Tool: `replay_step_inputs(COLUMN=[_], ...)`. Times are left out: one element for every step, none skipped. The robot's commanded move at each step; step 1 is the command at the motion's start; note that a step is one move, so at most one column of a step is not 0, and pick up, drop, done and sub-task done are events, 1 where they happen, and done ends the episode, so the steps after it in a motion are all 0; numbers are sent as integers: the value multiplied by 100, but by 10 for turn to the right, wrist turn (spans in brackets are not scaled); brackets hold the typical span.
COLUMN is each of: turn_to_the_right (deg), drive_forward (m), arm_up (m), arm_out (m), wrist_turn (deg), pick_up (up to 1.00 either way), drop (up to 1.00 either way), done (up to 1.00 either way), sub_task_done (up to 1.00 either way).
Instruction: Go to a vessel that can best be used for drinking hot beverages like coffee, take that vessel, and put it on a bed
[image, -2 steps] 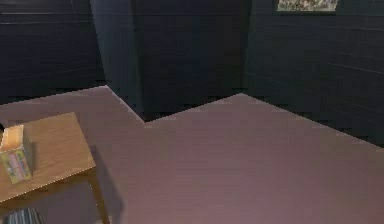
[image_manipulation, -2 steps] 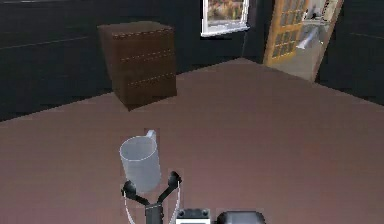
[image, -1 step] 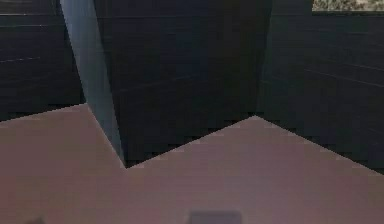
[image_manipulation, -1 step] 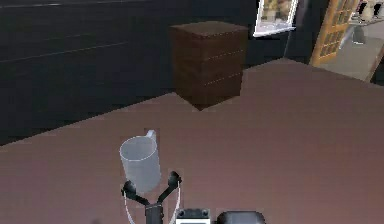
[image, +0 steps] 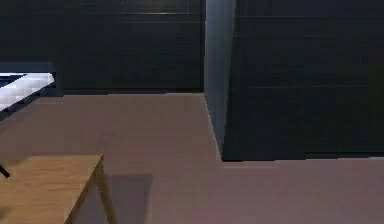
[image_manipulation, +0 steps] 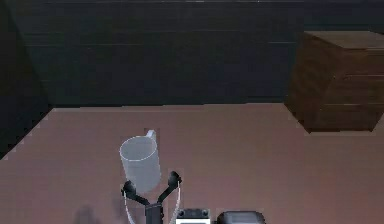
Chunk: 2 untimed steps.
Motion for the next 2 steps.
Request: replay_step_inputs(turn_to_the_right=[0,-150], drive_forward=[100,0], arm_up=[0,0], arm_out=[0,0], wrist_turn=[0,0], pick_up=[0,0], drop=[0,0], done=[0,0], sub_task_done=[0,0])
